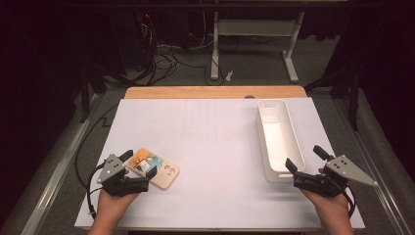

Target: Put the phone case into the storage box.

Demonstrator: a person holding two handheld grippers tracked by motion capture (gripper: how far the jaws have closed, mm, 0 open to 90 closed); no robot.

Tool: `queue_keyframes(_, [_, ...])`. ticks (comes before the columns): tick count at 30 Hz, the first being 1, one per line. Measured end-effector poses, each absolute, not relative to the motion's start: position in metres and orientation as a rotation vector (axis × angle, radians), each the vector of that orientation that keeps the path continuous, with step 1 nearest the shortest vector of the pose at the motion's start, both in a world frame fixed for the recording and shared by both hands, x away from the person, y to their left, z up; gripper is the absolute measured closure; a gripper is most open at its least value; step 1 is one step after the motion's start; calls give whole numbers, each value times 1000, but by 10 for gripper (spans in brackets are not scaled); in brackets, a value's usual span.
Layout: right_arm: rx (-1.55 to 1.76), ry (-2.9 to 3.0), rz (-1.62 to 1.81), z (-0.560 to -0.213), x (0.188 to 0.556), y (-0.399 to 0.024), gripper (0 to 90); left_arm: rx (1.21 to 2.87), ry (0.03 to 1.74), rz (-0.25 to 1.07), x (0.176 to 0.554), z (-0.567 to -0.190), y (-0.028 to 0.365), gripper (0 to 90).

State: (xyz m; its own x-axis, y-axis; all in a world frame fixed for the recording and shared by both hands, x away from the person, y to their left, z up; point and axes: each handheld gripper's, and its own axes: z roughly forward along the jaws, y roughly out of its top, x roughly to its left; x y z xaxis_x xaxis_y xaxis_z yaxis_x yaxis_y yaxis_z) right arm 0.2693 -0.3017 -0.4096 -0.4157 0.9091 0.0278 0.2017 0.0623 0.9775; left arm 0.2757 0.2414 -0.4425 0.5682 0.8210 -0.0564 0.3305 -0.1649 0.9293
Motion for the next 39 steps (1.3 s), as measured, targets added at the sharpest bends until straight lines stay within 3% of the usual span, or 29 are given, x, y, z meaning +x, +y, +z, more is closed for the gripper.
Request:
queue_keyframes(15, [1148, 1691, 1403, -412, 272, -304, 0, 1752, 1008, 539, 278, -443, 245, 22])
queue_keyframes(17, [1150, 1689, 1403, -412, 272, -304, 0, 1761, 1021, 511, 279, -443, 247, 78])
queue_keyframes(20, [1148, 1690, 1401, -412, 272, -304, 0, 1778, 1010, 453, 277, -445, 250, 259])
queue_keyframes(21, [1148, 1690, 1401, -412, 272, -304, 0, 1794, 1026, 438, 276, -446, 250, 259])
queue_keyframes(22, [1153, 1685, 1402, -411, 271, -305, 0, 1812, 1051, 434, 275, -447, 251, 373])
queue_keyframes(24, [1157, 1680, 1404, -411, 271, -305, 0, 1840, 1096, 410, 273, -451, 253, 416])
queue_keyframes(28, [1165, 1666, 1410, -410, 271, -308, 0, 1915, 1147, 300, 268, -461, 252, 671])
queue_keyframes(29, [1167, 1664, 1413, -410, 271, -308, 0, 1944, 1149, 289, 266, -463, 250, 788])
queue_keyframes(31, [1168, 1664, 1414, -410, 271, -308, 0, 2009, 1142, 268, 259, -468, 243, 889])
queue_keyframes(39, [1161, 1669, 1424, -409, 272, -304, 0, 2122, 1113, 251, 260, -477, 216, 900])
